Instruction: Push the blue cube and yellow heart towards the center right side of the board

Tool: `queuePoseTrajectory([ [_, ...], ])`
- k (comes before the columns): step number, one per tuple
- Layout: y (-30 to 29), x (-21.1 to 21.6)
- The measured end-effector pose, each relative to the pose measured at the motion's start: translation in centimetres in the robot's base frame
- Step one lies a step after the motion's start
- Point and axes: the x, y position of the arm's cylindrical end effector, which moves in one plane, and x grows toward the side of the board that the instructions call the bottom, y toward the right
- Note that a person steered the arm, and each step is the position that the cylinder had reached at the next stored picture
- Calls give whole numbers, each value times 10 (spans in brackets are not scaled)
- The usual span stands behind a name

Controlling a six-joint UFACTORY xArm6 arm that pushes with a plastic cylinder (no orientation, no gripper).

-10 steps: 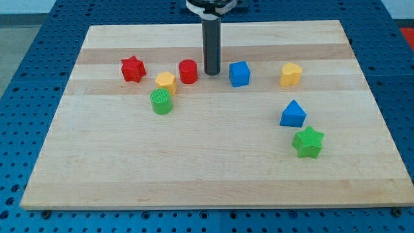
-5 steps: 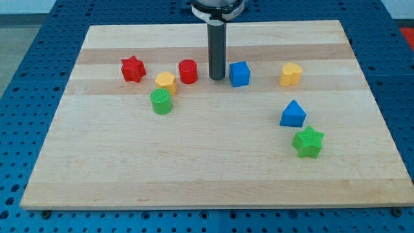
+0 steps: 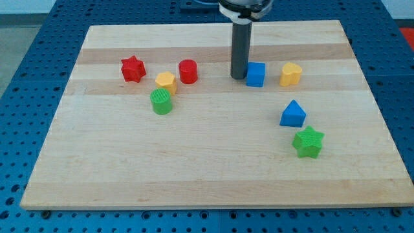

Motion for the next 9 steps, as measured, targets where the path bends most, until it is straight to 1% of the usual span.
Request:
queuePoseTrajectory([
  [6, 56, 0],
  [9, 58, 7],
])
